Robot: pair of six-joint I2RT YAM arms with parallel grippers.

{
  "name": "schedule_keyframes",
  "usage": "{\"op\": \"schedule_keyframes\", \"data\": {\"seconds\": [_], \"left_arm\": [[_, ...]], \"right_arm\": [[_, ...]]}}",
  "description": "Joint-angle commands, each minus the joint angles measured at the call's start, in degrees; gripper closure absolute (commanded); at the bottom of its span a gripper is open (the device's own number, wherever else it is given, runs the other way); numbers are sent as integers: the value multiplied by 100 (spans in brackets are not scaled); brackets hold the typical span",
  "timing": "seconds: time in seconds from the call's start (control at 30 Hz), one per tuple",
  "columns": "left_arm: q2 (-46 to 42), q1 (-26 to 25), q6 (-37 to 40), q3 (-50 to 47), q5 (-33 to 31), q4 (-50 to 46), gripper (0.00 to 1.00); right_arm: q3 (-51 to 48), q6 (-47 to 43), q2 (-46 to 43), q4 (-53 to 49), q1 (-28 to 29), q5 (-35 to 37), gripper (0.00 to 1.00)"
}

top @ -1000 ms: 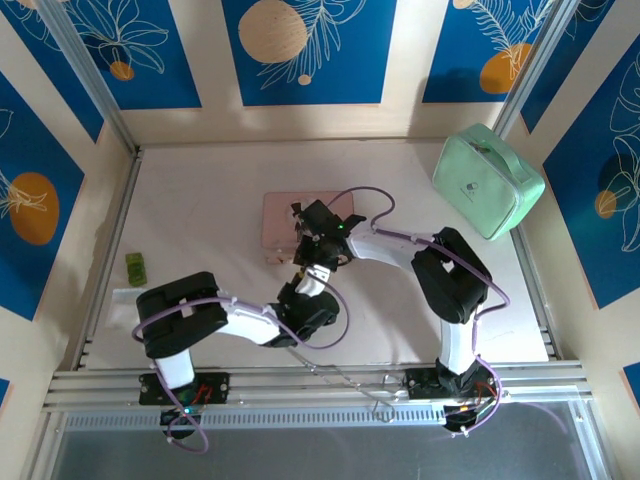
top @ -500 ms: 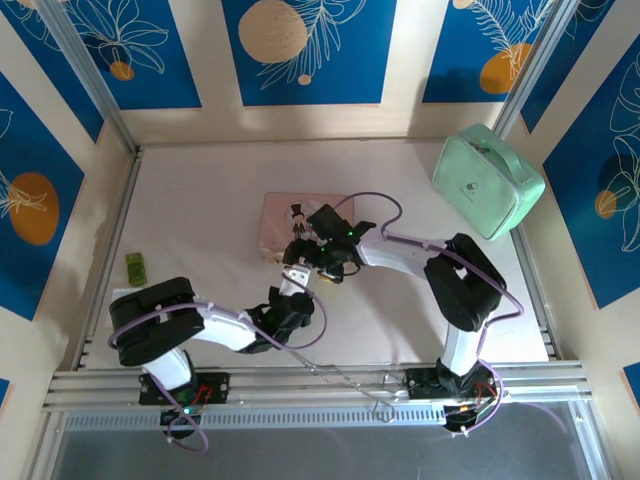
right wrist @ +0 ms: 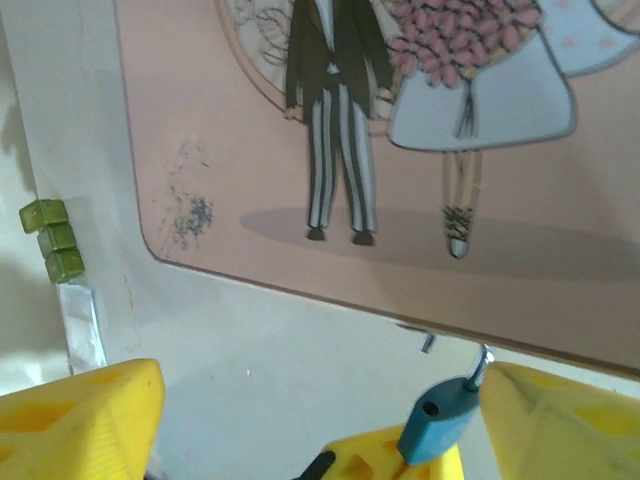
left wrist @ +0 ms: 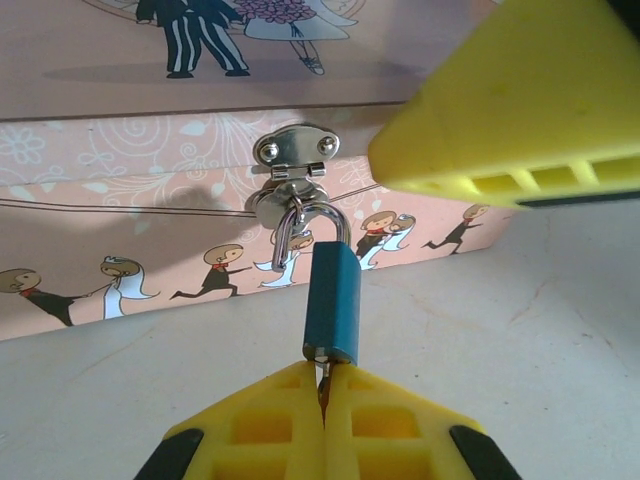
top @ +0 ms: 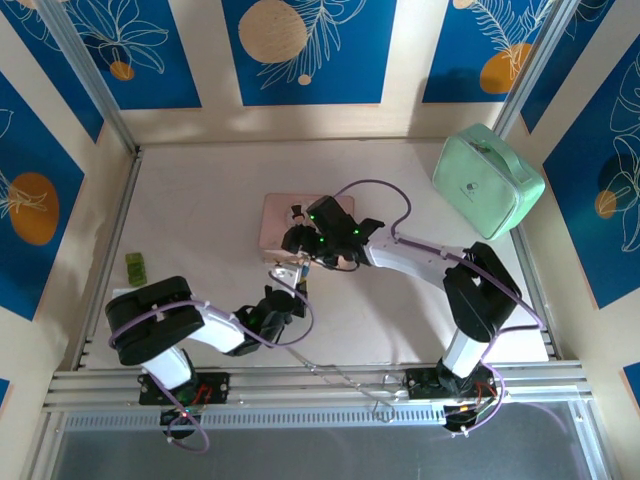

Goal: Unlock the padlock with the key

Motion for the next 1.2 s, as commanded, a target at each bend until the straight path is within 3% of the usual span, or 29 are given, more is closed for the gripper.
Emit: {"op": "schedule_keyframes", "data": {"seconds": [0.0,0.13,0.47,0.83,0.97,1.17], "left_arm": [[-18,69,-94,-80,333,615,100],[-30,105,-50,-105,375,622,100],[-51,131,157,-134,357,650,100],[-93,123,503,59,171,366,100],[-163,114,636,145,-50,118,100],[-193,96,749,276,-122,-72,100]], "right_arm": [[-12,10,106,-558,128,217,24],[49,18,213,-928,205,259,33],[316,205,396,-1568,259,290,43],[799,312,803,-2142,316,359,69],[870,312,824,-2323,342,478,85],[823,312,842,-2337,340,477,93]]}}
